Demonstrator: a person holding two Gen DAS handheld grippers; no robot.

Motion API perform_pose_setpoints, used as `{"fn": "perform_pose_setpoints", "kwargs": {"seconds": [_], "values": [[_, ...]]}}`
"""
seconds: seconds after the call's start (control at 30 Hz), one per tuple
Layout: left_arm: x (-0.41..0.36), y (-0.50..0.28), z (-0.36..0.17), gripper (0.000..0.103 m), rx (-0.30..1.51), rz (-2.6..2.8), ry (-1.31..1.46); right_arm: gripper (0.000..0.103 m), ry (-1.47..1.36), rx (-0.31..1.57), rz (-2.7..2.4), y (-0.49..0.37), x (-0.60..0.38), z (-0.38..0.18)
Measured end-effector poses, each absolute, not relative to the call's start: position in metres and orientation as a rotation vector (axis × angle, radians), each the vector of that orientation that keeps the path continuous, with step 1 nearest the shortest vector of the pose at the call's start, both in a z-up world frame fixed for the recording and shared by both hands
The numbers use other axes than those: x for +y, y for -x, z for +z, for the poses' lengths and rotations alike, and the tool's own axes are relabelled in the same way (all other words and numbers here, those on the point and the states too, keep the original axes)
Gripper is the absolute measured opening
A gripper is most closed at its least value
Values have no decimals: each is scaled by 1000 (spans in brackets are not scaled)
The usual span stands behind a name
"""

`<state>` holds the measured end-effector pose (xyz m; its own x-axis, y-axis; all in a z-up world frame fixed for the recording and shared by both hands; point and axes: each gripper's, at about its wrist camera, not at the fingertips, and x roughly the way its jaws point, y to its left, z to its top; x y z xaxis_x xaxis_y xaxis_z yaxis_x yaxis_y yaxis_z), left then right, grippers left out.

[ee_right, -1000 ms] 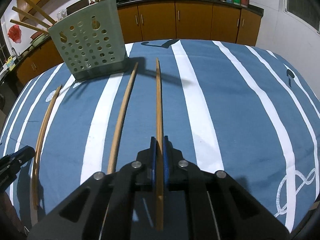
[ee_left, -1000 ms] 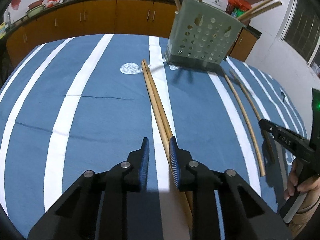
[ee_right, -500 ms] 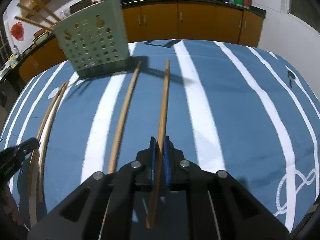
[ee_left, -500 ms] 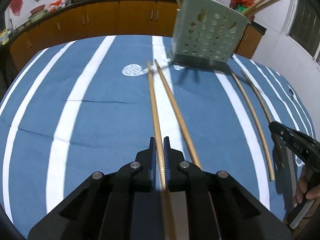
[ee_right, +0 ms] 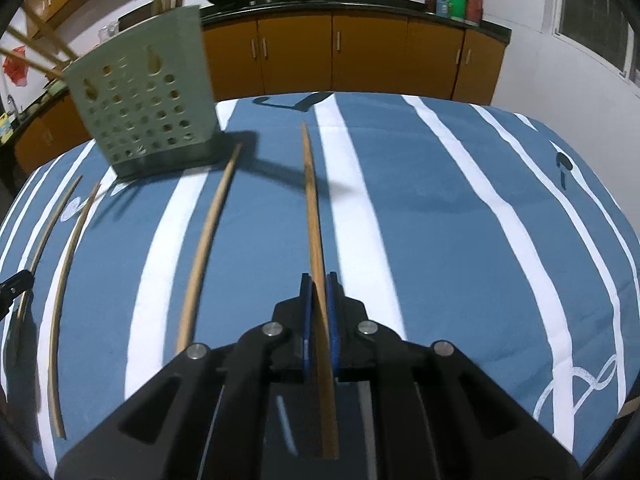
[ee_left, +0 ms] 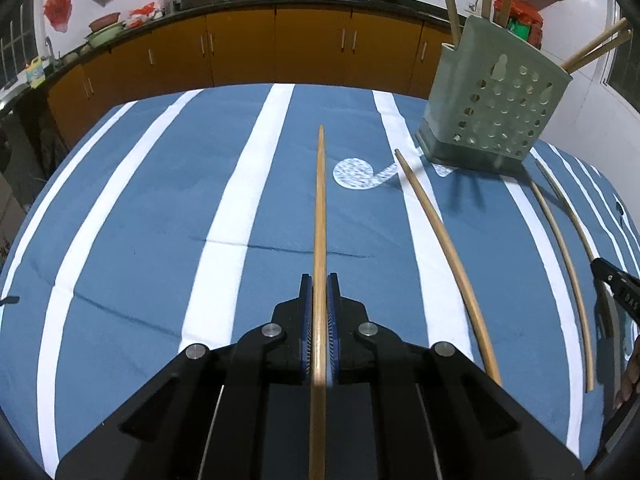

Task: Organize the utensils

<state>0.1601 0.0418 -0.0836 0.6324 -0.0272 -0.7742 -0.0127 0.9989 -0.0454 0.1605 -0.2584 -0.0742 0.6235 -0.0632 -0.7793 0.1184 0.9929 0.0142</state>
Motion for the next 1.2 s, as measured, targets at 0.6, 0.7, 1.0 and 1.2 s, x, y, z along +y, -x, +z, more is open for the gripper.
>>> {"fn": "perform_pose_setpoints", "kwargs": {"seconds": [0.6, 0.7, 1.0, 1.2], "values": [[41, -161, -84, 9, 881, -9, 51, 11, -82, 883, -99, -162, -263, -78], [41, -162, -84, 9, 882, -10, 54, 11, -84, 883, -98, -163, -264, -78], [43, -162, -84, 9, 882, -15, 67, 11, -85, 883, -97, -163, -264, -77], [43, -162, -84, 9, 882, -15, 65, 11, -86, 883, -96, -163, -264, -78]]}}
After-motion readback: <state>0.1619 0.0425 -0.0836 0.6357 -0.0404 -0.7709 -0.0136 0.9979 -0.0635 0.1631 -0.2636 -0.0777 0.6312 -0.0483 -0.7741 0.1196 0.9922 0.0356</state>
